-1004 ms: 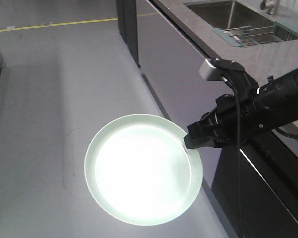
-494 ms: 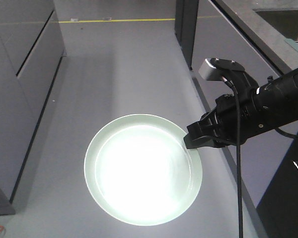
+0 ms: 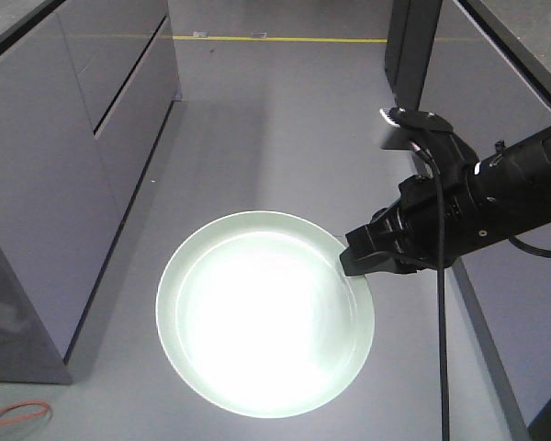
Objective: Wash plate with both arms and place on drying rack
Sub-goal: 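Drive the base away from the counter holding the plate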
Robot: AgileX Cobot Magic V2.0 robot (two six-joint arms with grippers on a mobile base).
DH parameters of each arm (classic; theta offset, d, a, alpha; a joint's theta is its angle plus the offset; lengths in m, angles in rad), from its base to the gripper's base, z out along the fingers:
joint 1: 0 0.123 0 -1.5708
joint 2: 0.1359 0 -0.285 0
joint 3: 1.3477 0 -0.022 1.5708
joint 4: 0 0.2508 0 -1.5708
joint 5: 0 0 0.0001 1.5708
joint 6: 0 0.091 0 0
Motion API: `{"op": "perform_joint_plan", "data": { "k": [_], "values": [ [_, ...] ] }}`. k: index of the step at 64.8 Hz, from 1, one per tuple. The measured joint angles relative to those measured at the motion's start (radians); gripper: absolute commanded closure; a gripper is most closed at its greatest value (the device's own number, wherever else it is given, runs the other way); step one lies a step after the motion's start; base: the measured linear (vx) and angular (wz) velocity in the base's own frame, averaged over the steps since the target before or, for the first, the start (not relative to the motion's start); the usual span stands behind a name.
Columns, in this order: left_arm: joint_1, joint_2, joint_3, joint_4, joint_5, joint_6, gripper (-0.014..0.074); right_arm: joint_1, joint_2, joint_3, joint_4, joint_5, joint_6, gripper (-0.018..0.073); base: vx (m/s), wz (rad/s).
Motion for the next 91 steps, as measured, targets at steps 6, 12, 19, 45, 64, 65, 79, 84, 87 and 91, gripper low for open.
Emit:
{"op": "perform_joint_plan", "data": {
  "k": [6, 12, 19, 45, 64, 65, 79, 84, 87, 91],
  "values": [
    [0.000, 0.000, 0.000, 0.000, 0.000, 0.000, 0.0603, 0.000, 0.000, 0.000, 0.000, 0.000, 0.000, 0.0561, 0.09, 0.18],
    [0.000, 0.000, 0.000, 0.000, 0.000, 0.000, 0.0603, 0.000, 0.000, 0.000, 0.000, 0.000, 0.000, 0.0561, 0.09, 0.16],
    [0.000, 0.000, 0.000, 0.000, 0.000, 0.000, 0.0603, 0.000, 0.000, 0.000, 0.000, 0.000, 0.000, 0.0561, 0.10, 0.14],
    [0.000, 0.000, 0.000, 0.000, 0.000, 0.000, 0.0603, 0.000, 0.000, 0.000, 0.000, 0.000, 0.000, 0.0561, 0.11, 0.09],
    [0.000, 0.000, 0.000, 0.000, 0.000, 0.000, 0.0603, 0.000, 0.000, 0.000, 0.000, 0.000, 0.000, 0.0561, 0.13, 0.04],
    [0.000, 0.000, 0.000, 0.000, 0.000, 0.000, 0.0603, 0.000, 0.000, 0.000, 0.000, 0.000, 0.000, 0.0561, 0.14, 0.02],
    [0.000, 0.000, 0.000, 0.000, 0.000, 0.000, 0.0603, 0.000, 0.000, 0.000, 0.000, 0.000, 0.000, 0.0561, 0.16, 0.01],
    [0.000, 0.000, 0.000, 0.000, 0.000, 0.000, 0.0603, 0.000, 0.000, 0.000, 0.000, 0.000, 0.000, 0.0561, 0.17, 0.00],
    [0.000, 0.000, 0.000, 0.000, 0.000, 0.000, 0.0603, 0.000, 0.000, 0.000, 0.000, 0.000, 0.000, 0.0561, 0.17, 0.00],
    [0.000, 0.000, 0.000, 0.000, 0.000, 0.000, 0.0603, 0.000, 0.000, 0.000, 0.000, 0.000, 0.000, 0.0561, 0.18, 0.00]
  ]
}}
